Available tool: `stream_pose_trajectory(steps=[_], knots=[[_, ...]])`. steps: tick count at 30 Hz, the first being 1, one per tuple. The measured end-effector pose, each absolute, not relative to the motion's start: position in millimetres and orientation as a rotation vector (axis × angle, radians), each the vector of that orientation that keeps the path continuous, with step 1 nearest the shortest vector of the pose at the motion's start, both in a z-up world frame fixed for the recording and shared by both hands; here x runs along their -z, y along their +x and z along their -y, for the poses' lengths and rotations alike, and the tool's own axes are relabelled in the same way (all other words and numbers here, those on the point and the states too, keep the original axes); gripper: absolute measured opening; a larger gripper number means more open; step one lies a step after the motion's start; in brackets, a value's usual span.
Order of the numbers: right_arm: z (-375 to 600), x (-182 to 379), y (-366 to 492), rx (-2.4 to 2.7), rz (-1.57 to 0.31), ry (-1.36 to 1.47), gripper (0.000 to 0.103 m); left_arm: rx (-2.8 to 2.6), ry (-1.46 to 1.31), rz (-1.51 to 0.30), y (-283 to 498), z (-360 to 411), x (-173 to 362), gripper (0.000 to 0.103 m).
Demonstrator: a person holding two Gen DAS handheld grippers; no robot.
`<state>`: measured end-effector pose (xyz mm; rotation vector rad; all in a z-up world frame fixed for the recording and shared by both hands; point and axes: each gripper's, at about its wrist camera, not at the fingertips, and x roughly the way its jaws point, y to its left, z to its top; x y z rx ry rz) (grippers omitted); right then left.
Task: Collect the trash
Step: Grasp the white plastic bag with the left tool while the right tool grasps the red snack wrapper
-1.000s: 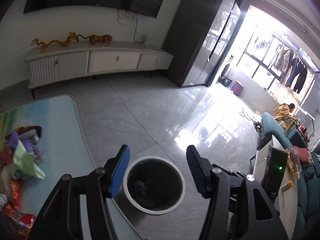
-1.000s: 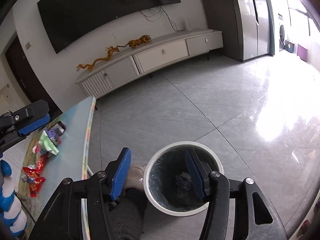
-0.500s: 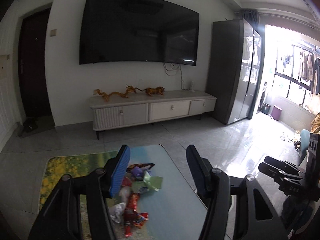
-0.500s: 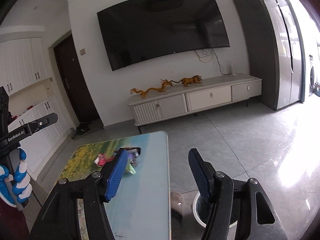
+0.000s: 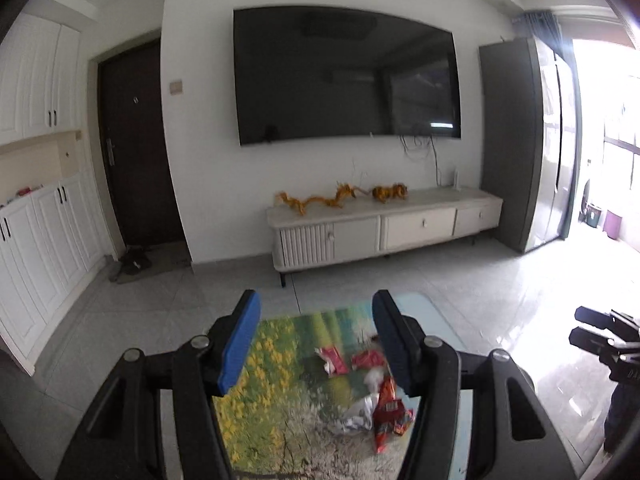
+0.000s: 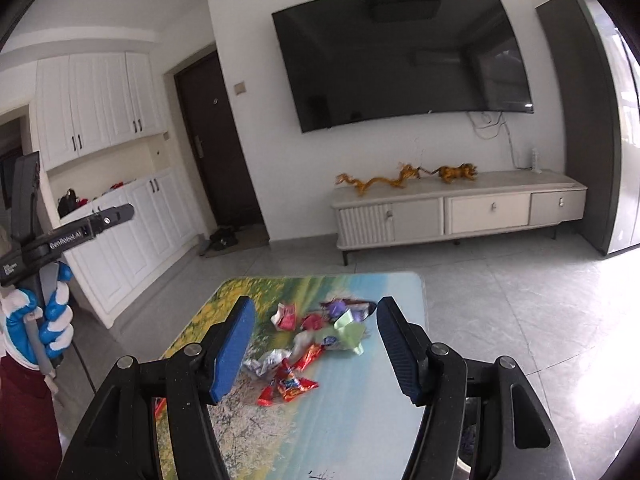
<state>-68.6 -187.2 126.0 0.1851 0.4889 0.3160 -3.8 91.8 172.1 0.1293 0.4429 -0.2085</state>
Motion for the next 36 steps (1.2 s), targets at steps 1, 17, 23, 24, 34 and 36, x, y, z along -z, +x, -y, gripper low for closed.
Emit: stream_pose_trajectory(steps=[1,17,23,24,34,36], knots=[[183,-121,-64,-0.328,-0.506,0.18,0.061,0.226,0.119,-0.473,2,-93,-157,0.057],[119,9,23,-0.534,-0.811,0.121,0.057,0.395,0.066,-0.913,89,-74,45,0.056],[114,30,40,-0.562,-0.861,0.124,0.055,0.403,0.079,-0.976,107,-69,73,0.056],[112,31,43,-0.566,-0.867,0.123,0.055,0.403,0.077,-0.985,110,-70,77,0.056],[89,53,69,-0.629,-0.924,0.109,0.042,0.418,0.03,-1.015,117,-77,95,0.05],[87,59,75,-0.641,-0.938,0.12,0.037,0.42,0.026,-1.009,116,-79,95,0.048]])
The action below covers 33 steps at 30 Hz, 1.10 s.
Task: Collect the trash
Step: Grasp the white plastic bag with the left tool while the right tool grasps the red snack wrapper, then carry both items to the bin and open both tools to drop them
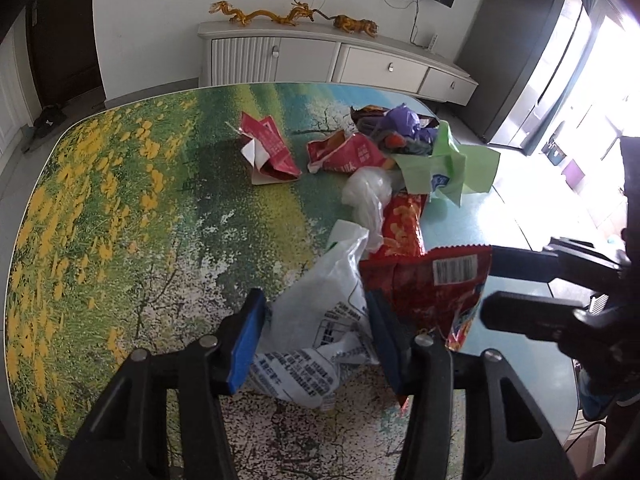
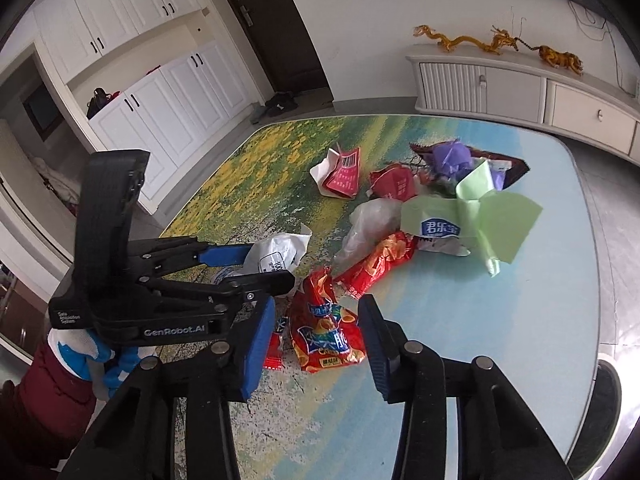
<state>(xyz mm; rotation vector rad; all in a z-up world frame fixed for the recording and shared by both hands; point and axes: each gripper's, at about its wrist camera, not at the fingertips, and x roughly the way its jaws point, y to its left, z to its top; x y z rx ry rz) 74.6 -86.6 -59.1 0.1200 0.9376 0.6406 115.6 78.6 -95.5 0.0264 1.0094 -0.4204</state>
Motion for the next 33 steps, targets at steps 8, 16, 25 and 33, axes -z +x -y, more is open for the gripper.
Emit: stream_pose_trajectory(steps=[8,16,25,33], knots=[[77,71,75,-0.68,-0.962,0.104,0.01,0.409,-0.005,-0.988,105,-84,90,0.036],[77,48,46,-0.734,-0.896,0.097,0.005,0.37,-0.034,-0.931,89,-94,65,0.034],[106,-10,7,-0.692,-0.724,0.123,0.005,0.342,-0.066,-0.798,64,-102,5,0.034],[172,-56,-27,-0.546,-0.584,0.159,0.005,0.381,-0.06,-0.691,41,-75,-48,0.034]])
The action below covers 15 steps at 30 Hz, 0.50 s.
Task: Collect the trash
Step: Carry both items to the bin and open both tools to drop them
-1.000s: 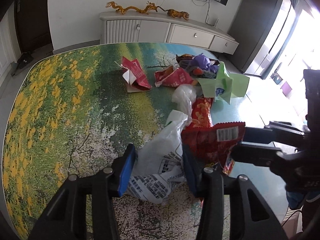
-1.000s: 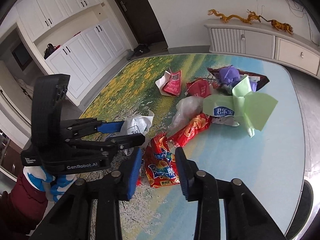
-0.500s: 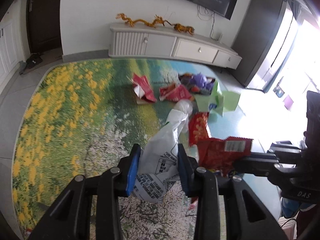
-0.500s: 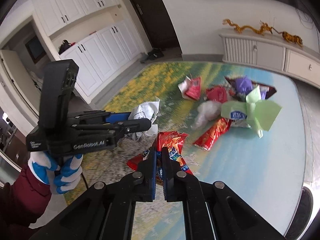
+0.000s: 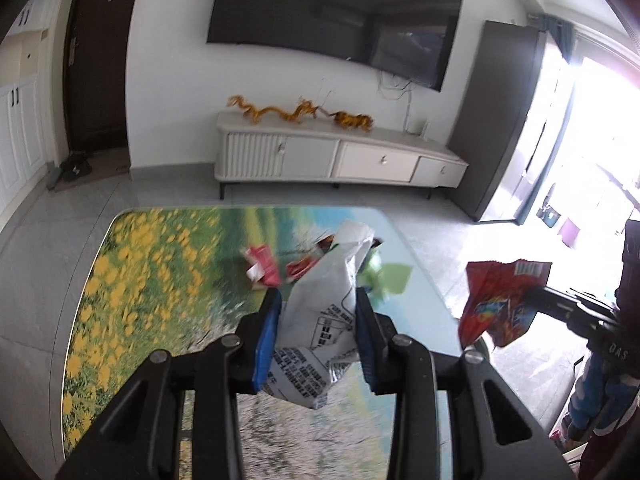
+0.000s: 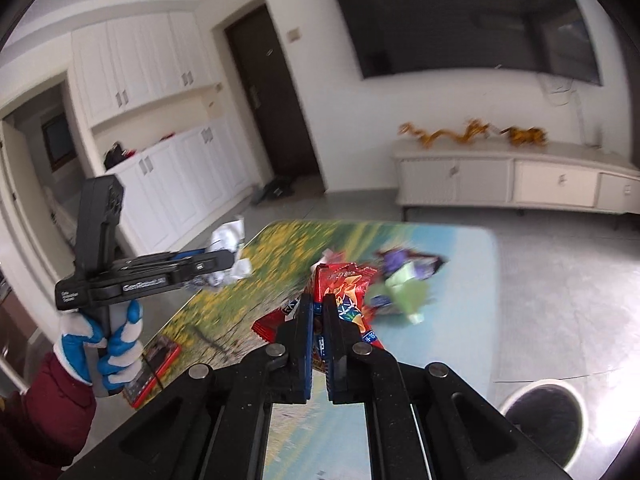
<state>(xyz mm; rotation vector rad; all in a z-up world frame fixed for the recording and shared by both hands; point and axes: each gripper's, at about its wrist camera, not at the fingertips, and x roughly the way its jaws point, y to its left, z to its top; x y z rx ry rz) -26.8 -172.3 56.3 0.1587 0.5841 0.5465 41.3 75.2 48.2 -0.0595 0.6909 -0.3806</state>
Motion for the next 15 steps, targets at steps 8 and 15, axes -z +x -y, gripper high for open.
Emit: stream_pose_trajectory(steps=[8,15], knots=[[256,-82,-58,-0.352,-0.488,0.211,0.005,0.484,-0.057,-0.678,43,-1,-74,0.033],[326,-62,-60,-0.184,-0.5,0.277,0.005,0.6,0.019,-0.768,59,92,-51,0.033]])
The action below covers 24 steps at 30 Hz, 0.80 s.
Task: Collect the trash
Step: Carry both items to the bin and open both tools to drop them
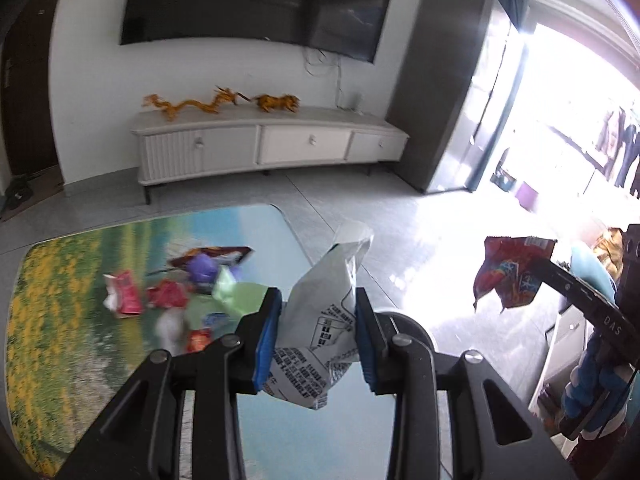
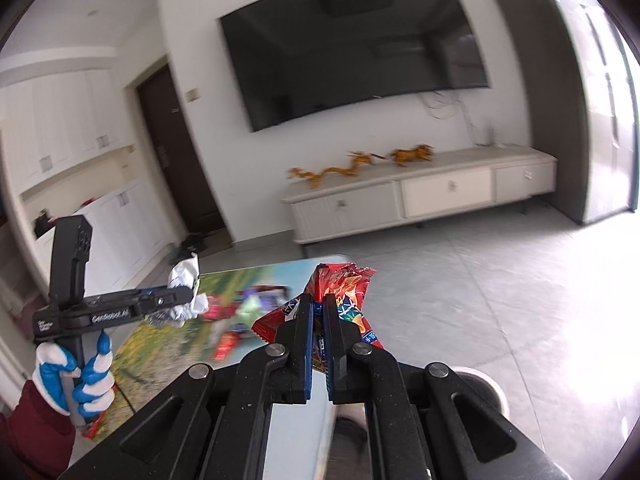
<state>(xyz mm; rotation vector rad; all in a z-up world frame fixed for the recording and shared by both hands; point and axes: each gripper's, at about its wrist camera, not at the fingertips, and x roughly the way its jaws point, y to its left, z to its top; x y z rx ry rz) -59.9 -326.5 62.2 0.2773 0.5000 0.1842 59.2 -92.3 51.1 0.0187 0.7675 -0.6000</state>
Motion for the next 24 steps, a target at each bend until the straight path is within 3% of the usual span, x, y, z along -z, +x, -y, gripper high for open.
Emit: stream_pose_trajectory(steps=[13,24], knots=[[428,47,-14,0.029,-0.706,0.463,0.005,0.773,0.174,-1.007,93,247,44,0.034],[467,133,19,0.137,-0.871,0.548,0.009,0.848,0.174,-1.131,124,308,99,0.039]])
